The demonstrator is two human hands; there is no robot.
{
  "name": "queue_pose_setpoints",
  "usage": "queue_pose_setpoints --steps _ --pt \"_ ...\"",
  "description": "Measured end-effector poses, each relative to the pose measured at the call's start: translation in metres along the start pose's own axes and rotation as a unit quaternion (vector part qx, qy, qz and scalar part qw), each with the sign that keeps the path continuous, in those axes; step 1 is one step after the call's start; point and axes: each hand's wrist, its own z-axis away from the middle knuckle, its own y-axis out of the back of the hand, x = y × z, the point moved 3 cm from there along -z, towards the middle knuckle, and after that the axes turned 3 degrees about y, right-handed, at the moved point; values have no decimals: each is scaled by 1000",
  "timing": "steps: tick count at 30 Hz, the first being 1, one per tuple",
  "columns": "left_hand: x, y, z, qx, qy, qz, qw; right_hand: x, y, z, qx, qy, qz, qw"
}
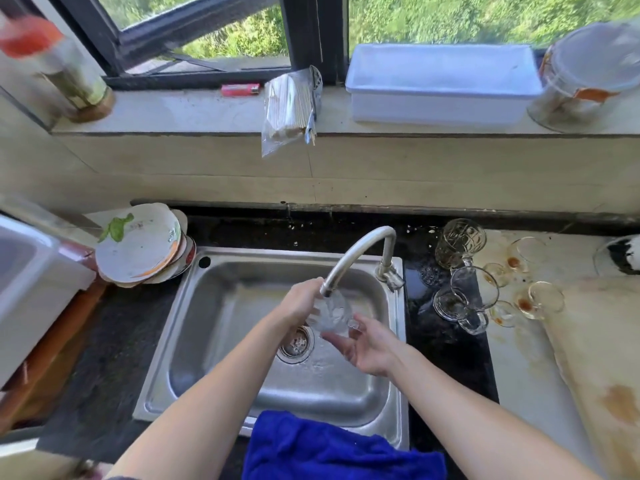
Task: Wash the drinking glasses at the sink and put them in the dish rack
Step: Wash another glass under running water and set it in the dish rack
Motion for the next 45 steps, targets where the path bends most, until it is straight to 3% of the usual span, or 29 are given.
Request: queue_pose_setpoints --steps 4,7,9,12,16,18,20,23,33,39,45 --pt "-5 4 -5 9 28 14 999 -8 4 4 -30 35 64 997" --pt "-12 1 -7 -1 39 -2 999 -13 -3 21 7 112 139 984" --pt "-18 -3 -8 -12 41 -23 999 -12 -10 32 53 193 232 952" --pt "-26 -8 -8 -37 15 -75 996 -6 -15 46 136 305 403 852" --pt "-30 -7 -5 -50 -70 -176 981 14 -18 70 268 392 607 638" --pt "-24 -8 4 -43 -126 -251 959 24 -18 84 300 435 616 584" --pt "-15 -14 16 -38 -174 -307 935 32 -15 100 325 457 616 553" --pt "0 -35 36 -55 -224 -345 910 41 -4 137 370 481 579 545" --pt "50 -181 154 -116 -448 -467 753 98 120 291 578 506 347 539" --pt "21 -313 281 -179 -548 -504 644 218 230 408 681 494 228 489" --pt "-68 -442 431 -243 -638 -495 537 384 328 498 755 438 148 464"
